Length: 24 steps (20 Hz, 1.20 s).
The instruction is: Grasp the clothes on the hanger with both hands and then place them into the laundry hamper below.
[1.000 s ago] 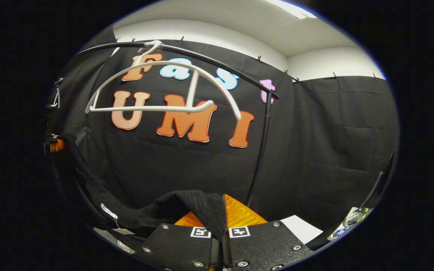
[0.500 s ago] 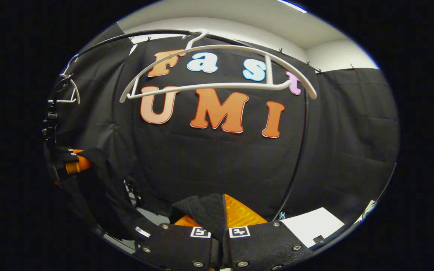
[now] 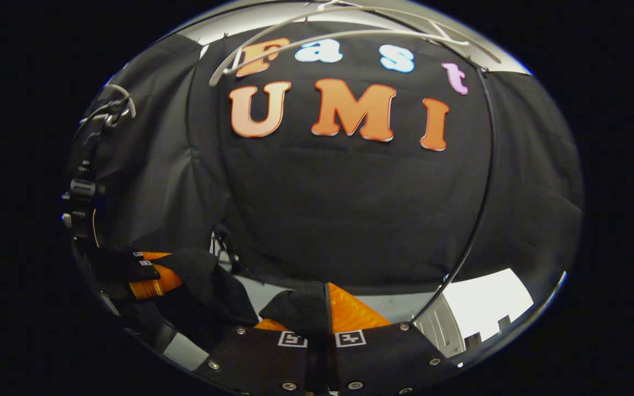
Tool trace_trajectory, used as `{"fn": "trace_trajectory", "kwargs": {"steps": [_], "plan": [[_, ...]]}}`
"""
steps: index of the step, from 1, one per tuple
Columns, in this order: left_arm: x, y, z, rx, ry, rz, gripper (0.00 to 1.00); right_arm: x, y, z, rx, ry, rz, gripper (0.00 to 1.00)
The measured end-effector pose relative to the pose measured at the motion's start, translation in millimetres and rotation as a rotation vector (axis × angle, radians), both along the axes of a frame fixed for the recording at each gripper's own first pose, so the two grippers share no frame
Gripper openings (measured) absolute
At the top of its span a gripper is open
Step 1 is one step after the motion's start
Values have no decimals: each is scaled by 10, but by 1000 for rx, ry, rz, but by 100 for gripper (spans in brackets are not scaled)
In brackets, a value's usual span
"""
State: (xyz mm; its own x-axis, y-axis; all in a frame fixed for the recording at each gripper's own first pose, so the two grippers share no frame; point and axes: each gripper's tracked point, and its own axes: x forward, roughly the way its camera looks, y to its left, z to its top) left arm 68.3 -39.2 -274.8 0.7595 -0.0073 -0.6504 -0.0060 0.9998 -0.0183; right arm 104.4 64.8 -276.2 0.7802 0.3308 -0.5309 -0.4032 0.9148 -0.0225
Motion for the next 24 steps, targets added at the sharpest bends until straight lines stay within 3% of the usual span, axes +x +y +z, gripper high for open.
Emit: {"fn": "trace_trajectory", "kwargs": {"steps": [4, 7, 11, 12, 14, 17, 21, 24], "plan": [[-166, -38, -520, 26, 118, -12, 10, -180, 79, -637, -22, 142, 23, 10], [-385, -141, -920, -18, 251, -2, 10, -344, 73, -1027, -31, 246, 17, 10], [-548, -130, -1241, -23, 336, 15, 11, -509, -10, -1394, -63, 336, 13, 10], [-599, -134, -1322, -34, 362, 13, 11, -535, -38, -1479, -72, 354, 11, 5], [-793, -275, -1515, -96, 454, 3, 12, -608, -87, -1688, -78, 399, 4, 5], [-840, -153, -1737, -61, 480, 30, 11, -746, -173, -2050, -97, 483, -16, 6], [-983, -58, -1861, -33, 528, 43, 23, -825, -117, -2137, -68, 515, -35, 12], [-1076, -38, -1900, -23, 553, 24, 62, -899, -174, -2144, -85, 531, -32, 18]]}}
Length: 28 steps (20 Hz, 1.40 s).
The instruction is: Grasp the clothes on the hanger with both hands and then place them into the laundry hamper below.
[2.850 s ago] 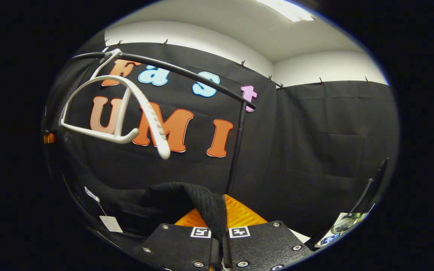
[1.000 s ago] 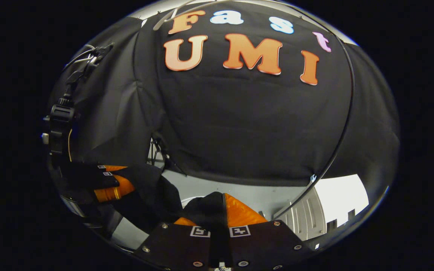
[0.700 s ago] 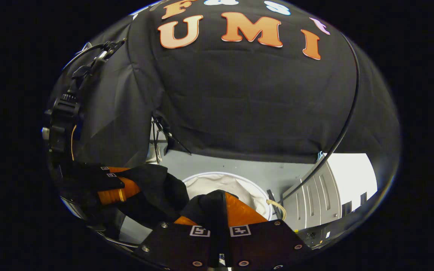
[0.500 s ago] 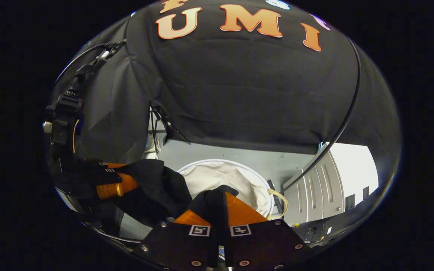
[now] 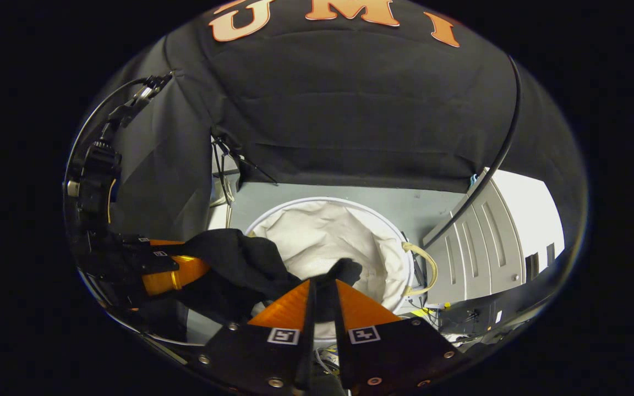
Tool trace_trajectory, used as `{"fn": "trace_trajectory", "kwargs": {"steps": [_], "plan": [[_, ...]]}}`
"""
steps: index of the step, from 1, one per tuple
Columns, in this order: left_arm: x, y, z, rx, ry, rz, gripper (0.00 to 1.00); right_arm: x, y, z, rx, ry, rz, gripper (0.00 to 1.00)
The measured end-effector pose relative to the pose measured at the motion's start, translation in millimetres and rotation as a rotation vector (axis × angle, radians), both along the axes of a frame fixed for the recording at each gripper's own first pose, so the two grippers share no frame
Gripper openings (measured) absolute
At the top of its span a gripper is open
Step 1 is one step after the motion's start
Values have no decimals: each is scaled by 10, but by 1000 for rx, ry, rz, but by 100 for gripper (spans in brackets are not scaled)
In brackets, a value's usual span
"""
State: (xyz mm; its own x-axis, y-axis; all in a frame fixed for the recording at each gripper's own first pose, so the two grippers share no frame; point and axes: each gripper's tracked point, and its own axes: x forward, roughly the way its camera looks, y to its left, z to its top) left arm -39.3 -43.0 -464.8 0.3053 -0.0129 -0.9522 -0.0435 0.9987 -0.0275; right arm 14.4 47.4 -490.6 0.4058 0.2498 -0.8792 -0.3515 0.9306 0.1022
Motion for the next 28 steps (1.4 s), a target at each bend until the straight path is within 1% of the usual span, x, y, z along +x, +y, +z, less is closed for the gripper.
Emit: {"fn": "trace_trajectory", "kwargs": {"steps": [1, 2, 3, 4, 5, 6, 7, 9, 10, 11, 12, 13, 14, 16, 19, 23, 26, 27, 28], "plan": [[-11, 16, 0, 7, 1, 0, 74, -57, -30, -53, -7, 6, 2, 24], [-43, 30, -13, 13, 8, -1, 87, -72, -62, -108, -15, 18, 5, 31], [-66, 47, -27, 16, 21, 6, 100, -137, -75, -137, -22, 31, 2, 53], [-105, 60, -30, 18, 31, 15, 98, -197, -90, -198, -29, 50, -5, 60], [-142, 68, -56, 20, 41, 25, 98, -260, -109, -249, -37, 73, -16, 61], [-173, 68, -63, 18, 50, 34, 100, -315, -123, -280, -39, 94, -26, 66], [-227, 99, -70, 13, 54, 39, 98, -372, -132, -315, -38, 109, -38, 86], [-291, 168, -61, 12, 52, 44, 98, -473, -198, -355, -46, 135, -59, 93], [-303, 197, -43, 16, 46, 43, 98, -503, -220, -371, -51, 144, -65, 93], [-325, 204, -18, 18, 37, 40, 100, -544, -256, -396, -55, 151, -70, 93], [-324, 209, 33, 19, 23, 40, 98, -566, -280, -375, -50, 151, -76, 93], [-316, 209, 79, 20, 9, 40, 100, -574, -293, -338, -45, 144, -83, 93], [-298, 215, 153, 21, -7, 40, 98, -566, -316, -277, -40, 131, -92, 93], [-233, 221, 319, 25, -55, 42, 98, -481, -365, -84, -26, 87, -110, 93], [-98, 217, 644, 26, -140, 49, 98, -313, -435, 321, -1, 2, -136, 93], [182, 207, 1195, 24, -274, 57, 98, -26, -473, 968, 41, -127, -161, 93], [441, 215, 1728, 34, -399, 53, 98, 236, -503, 1573, 69, -245, -167, 93], [500, 201, 1910, 36, -441, 48, 100, 303, -551, 1755, 64, -281, -172, 93], [548, 194, 2083, 40, -475, 43, 98, 368, -580, 1951, 66, -319, -172, 93]]}}
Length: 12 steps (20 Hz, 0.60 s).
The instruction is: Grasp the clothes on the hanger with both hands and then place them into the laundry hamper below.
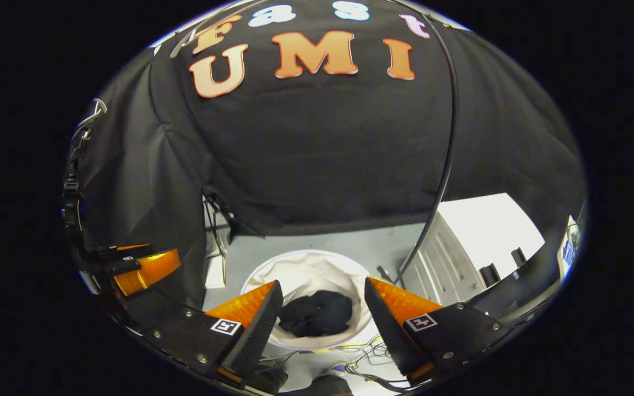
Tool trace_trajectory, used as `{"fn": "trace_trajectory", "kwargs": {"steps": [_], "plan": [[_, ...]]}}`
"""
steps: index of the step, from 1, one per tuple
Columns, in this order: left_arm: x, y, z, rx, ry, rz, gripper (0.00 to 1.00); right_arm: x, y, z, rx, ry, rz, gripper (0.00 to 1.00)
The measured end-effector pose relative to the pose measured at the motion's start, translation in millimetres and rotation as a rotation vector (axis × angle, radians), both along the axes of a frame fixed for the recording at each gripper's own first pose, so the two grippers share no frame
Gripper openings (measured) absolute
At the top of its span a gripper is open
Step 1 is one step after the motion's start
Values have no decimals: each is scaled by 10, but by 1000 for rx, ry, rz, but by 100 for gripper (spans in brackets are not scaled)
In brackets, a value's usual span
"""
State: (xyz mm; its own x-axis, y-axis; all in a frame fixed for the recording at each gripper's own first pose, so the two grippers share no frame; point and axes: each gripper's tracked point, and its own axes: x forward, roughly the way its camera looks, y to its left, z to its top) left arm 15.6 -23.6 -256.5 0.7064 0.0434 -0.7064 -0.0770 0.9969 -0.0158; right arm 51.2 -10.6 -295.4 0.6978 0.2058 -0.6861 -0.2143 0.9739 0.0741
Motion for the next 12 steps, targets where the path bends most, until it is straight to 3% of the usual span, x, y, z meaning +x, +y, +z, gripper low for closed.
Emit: {"fn": "trace_trajectory", "kwargs": {"steps": [7, 12], "plan": [[324, -72, 1069, -11, -243, 7, 99, 236, -16, 1376, 44, -273, -26, 92], [357, 71, 1703, -24, -375, 59, 97, 237, -83, 2154, 57, -410, -41, 92]]}}
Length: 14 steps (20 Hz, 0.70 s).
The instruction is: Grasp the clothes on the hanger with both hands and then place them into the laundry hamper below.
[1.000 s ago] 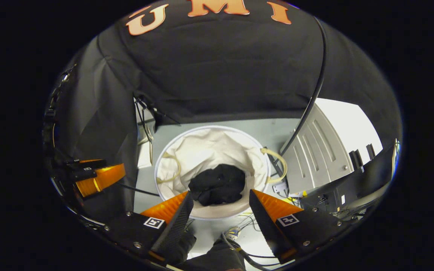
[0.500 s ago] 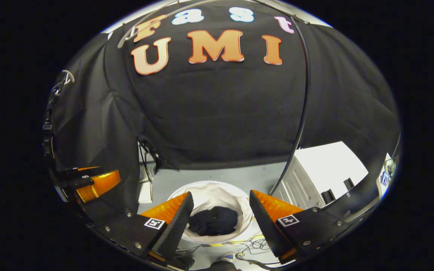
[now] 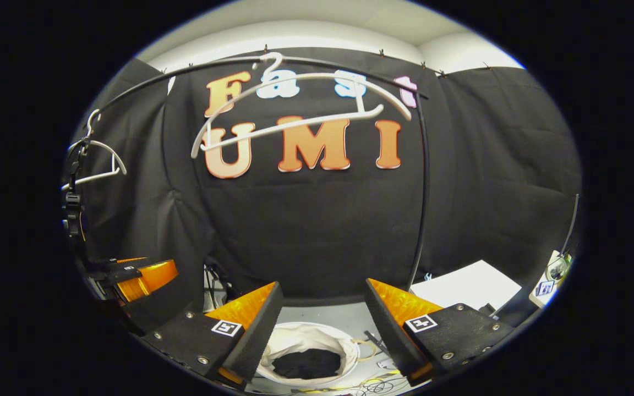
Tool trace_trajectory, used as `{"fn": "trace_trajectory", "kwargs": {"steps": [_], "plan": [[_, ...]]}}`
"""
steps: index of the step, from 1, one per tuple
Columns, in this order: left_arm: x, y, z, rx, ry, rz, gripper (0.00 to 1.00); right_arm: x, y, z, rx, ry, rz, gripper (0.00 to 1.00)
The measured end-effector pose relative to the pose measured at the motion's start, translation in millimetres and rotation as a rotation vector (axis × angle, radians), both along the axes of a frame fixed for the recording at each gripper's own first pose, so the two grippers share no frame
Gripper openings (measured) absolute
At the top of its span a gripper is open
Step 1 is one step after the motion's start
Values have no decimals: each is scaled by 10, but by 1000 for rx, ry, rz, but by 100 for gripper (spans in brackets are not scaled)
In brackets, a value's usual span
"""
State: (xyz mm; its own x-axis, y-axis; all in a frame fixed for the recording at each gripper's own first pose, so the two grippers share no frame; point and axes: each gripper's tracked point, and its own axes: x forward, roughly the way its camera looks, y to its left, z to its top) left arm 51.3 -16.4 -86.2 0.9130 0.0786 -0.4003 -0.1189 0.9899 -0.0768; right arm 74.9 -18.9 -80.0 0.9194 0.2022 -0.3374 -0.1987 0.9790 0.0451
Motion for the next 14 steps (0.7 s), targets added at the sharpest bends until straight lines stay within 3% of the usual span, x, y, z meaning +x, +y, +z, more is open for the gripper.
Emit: {"fn": "trace_trajectory", "kwargs": {"steps": [11, 12, 14], "plan": [[-104, 135, 791, 38, -193, 19, 97, -229, -646, 898, -40, -196, -81, 92], [-113, 117, 837, 36, -201, 13, 96, -252, -694, 945, -37, -205, -90, 96], [-136, 135, 919, 43, -221, 14, 94, -296, -720, 1035, -26, -235, -99, 92]]}}
